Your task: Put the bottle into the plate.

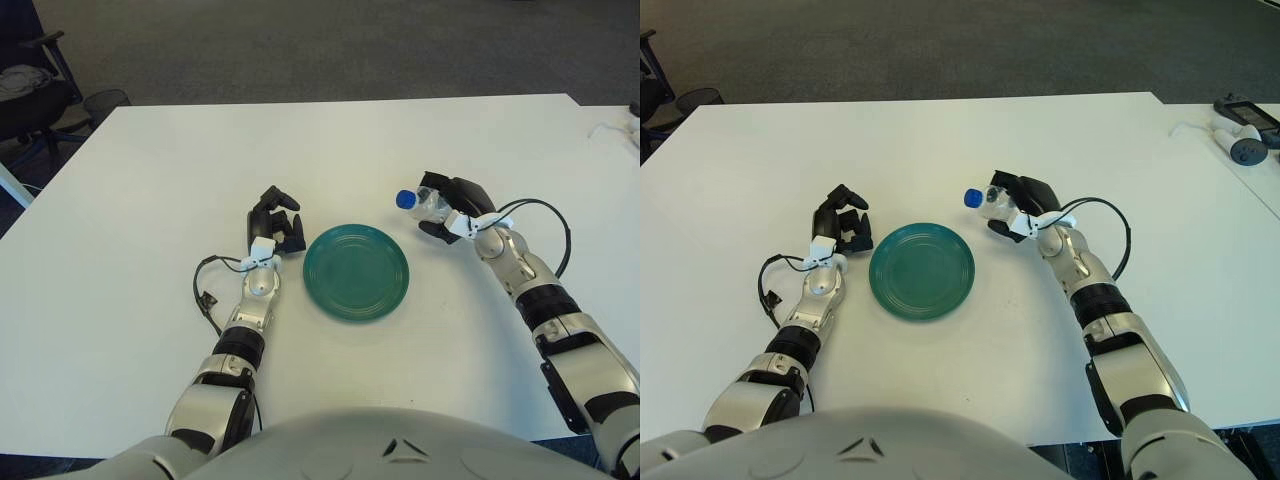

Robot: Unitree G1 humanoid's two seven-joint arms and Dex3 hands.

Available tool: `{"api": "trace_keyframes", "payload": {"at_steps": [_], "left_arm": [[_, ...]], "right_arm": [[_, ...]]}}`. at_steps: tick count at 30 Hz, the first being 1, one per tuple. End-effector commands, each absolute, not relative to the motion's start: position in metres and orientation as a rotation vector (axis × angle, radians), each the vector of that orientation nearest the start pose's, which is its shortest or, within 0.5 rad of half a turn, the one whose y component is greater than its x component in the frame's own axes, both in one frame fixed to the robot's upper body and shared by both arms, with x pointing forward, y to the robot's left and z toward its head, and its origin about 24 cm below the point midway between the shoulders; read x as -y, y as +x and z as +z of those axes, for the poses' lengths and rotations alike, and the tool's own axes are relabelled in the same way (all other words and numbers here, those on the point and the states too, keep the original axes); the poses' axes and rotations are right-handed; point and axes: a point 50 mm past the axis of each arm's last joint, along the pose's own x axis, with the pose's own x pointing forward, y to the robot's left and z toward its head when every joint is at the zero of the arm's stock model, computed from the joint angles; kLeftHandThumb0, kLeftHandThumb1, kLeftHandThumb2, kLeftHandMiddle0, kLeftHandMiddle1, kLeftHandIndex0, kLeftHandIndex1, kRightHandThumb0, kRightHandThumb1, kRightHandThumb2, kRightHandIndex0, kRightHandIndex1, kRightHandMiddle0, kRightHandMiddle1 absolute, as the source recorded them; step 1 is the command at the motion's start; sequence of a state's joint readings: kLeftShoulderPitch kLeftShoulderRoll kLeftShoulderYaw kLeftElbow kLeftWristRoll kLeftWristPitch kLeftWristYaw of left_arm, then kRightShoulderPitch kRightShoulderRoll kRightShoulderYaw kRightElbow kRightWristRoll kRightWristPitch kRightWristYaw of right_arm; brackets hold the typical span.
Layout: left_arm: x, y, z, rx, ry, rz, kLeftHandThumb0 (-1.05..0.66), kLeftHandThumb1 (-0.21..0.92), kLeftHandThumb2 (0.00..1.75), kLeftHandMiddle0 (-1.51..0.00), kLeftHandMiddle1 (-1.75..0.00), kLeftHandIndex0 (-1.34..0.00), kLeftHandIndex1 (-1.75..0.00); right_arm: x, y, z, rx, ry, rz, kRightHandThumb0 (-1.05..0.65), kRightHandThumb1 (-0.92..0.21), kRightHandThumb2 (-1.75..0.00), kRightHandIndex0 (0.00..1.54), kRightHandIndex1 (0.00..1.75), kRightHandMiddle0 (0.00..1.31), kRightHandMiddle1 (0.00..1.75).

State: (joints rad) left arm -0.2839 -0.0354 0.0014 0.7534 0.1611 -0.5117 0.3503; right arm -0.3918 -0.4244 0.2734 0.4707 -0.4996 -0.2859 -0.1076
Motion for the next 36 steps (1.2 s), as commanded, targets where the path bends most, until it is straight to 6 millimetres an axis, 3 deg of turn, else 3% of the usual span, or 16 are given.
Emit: {"api": "trace_keyframes", "payload": {"at_steps": [1, 8, 17, 26, 36], "left_arm": [[-0.139, 0.267, -0.035, -0.095, 0.146, 0.201, -0.53, 0.16, 1.51, -1.32, -1.75, -0.74, -1.75], [-0.139, 0.267, -0.034, -0.092, 0.139, 0.203, -0.53, 0.16, 1.51, -1.32, -1.75, -0.73, -1.75], [-0.138, 0.267, -0.034, -0.095, 0.145, 0.204, -0.53, 0.16, 1.51, -1.32, -1.75, -0.74, -1.75], [-0.139, 0.268, -0.037, -0.112, 0.152, 0.210, -0.55, 0.12, 1.56, -1.32, -1.75, -0.78, -1.75], [-0.137, 0.267, -0.036, -0.107, 0.163, 0.213, -0.55, 0.13, 1.55, -1.33, -1.75, -0.77, -1.75]], "right_arm": [[0.147, 0.297, 0.105, 0.395, -0.845, 0.219, -0.01, -0.23, -1.43, 1.33, 1.75, 1.11, 1.75], [0.121, 0.267, 0.126, 0.480, -0.718, 0.289, -0.07, -0.29, -1.34, 1.32, 1.75, 1.07, 1.75], [0.095, 0.238, 0.129, 0.572, -0.643, 0.472, -0.11, -0.33, -1.29, 1.28, 1.75, 1.02, 1.75], [0.074, 0.230, 0.130, 0.622, -0.579, 0.666, -0.12, -0.35, -1.26, 1.23, 1.75, 0.96, 1.75], [0.065, 0.220, 0.125, 0.629, -0.598, 0.718, -0.11, -0.35, -1.25, 1.12, 1.75, 0.87, 1.75]]}}
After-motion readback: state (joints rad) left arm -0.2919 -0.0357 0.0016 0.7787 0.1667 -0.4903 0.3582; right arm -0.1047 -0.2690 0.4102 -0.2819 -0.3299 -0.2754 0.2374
